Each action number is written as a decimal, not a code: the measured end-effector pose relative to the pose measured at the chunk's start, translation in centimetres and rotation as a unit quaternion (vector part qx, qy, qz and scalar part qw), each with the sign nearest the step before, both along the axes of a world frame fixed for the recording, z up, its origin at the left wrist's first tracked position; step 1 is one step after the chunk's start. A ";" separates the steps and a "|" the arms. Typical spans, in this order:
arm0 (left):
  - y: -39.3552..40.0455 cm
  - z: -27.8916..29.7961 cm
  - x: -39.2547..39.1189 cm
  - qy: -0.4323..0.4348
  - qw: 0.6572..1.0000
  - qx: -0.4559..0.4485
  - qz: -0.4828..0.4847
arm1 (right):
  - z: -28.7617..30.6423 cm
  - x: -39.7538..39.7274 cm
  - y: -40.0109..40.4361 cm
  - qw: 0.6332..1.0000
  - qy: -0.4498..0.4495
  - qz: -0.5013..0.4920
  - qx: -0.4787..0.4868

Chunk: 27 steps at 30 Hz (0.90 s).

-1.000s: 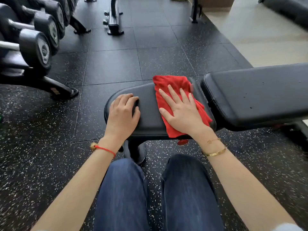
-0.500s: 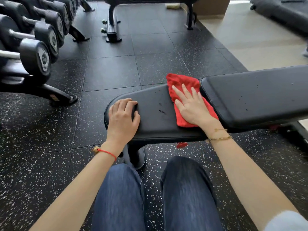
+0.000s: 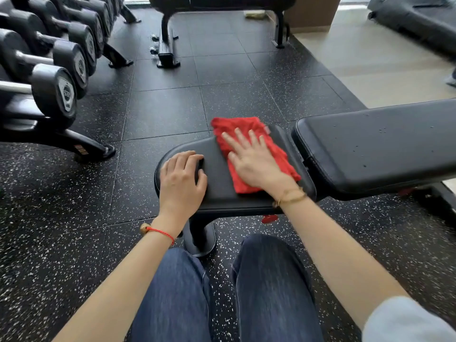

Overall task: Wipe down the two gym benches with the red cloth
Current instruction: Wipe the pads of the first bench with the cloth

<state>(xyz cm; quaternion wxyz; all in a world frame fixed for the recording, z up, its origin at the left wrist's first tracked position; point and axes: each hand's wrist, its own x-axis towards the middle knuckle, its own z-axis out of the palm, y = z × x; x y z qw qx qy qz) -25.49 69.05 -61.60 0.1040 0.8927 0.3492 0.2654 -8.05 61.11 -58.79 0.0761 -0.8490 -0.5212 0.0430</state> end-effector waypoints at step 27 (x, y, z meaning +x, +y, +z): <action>-0.2 0.0 0.0 -0.016 1.000 -0.006 0.010 | 0.4 2.3 -1.5 0.998 0.016 -0.066 -0.011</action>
